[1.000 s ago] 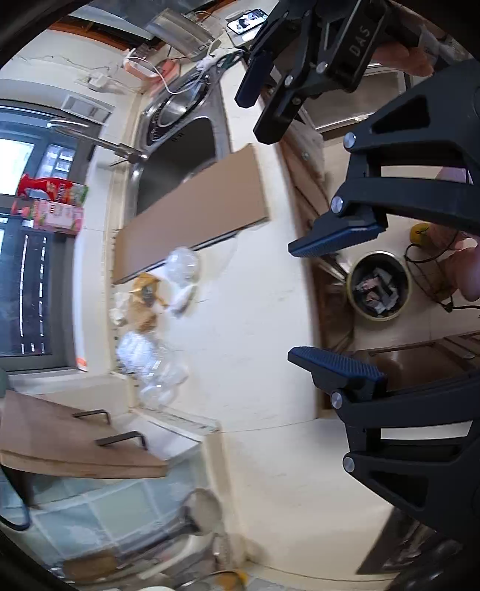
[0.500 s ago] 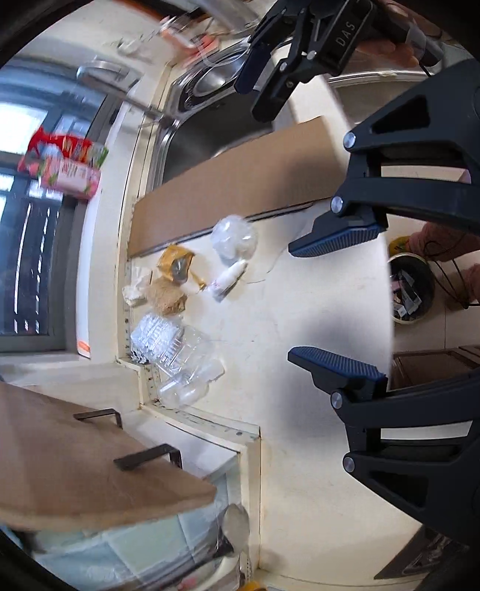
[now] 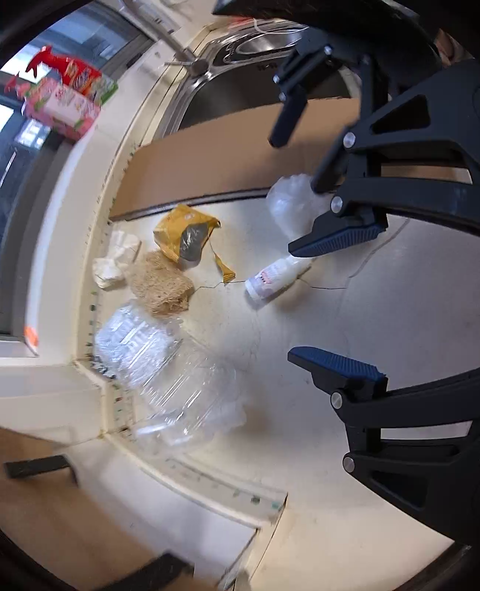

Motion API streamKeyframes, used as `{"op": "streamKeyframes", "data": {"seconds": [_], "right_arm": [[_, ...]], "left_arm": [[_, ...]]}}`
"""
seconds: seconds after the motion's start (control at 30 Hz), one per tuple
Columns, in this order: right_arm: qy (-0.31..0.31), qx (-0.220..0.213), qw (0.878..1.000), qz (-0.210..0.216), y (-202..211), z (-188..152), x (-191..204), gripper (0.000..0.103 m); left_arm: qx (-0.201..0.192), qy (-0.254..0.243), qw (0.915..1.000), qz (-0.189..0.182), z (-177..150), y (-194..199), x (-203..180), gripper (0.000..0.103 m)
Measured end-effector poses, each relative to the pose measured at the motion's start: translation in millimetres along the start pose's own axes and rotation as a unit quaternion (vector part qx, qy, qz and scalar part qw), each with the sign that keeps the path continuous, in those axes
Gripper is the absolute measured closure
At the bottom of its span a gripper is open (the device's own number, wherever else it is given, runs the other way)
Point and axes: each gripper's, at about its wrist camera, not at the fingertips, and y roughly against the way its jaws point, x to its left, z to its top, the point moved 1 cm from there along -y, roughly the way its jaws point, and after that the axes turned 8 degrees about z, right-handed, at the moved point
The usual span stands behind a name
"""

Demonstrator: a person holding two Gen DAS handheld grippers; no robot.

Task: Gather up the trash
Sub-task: 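Grasp the small white bottle with the left tool while the right tool grasps the plastic bag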

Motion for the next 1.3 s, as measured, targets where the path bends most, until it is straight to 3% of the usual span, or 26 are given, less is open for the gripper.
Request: {"op": "streamKeyframes", "data": {"seconds": [0.23, 0.4, 0.73, 0.83, 0.9, 1.3], "right_arm": [[-0.004, 0.039, 0.998, 0.044, -64.4, -0.8, -24.2, 0.049], [0.002, 0.028, 0.996, 0.084, -74.1, 4.4, -30.6, 0.072], [-0.049, 0.000, 0.995, 0.088, -81.7, 20.0, -60.7, 0.081], [-0.052, 0.002, 0.994, 0.096, -86.3, 18.9, -62.8, 0.081], [-0.057, 0.002, 0.993, 0.101, -87.6, 19.2, -63.5, 0.082], [-0.071, -0.019, 0.990, 0.124, -57.8, 3.9, -49.7, 0.087]], "left_arm": [[0.026, 0.019, 0.9995, 0.002, 9.7, -41.6, -9.9, 0.056], [0.040, 0.032, 0.9987, 0.002, 12.8, -57.8, -13.9, 0.056], [0.060, 0.056, 0.9966, 0.003, 18.2, -82.1, -23.8, 0.056], [0.066, 0.066, 0.9956, 0.000, 17.7, -88.5, -23.8, 0.074], [0.068, 0.071, 0.9951, -0.007, 17.2, -89.7, -23.5, 0.078], [0.041, 0.082, 0.9958, -0.005, -5.1, -49.8, -3.8, 0.081]]}}
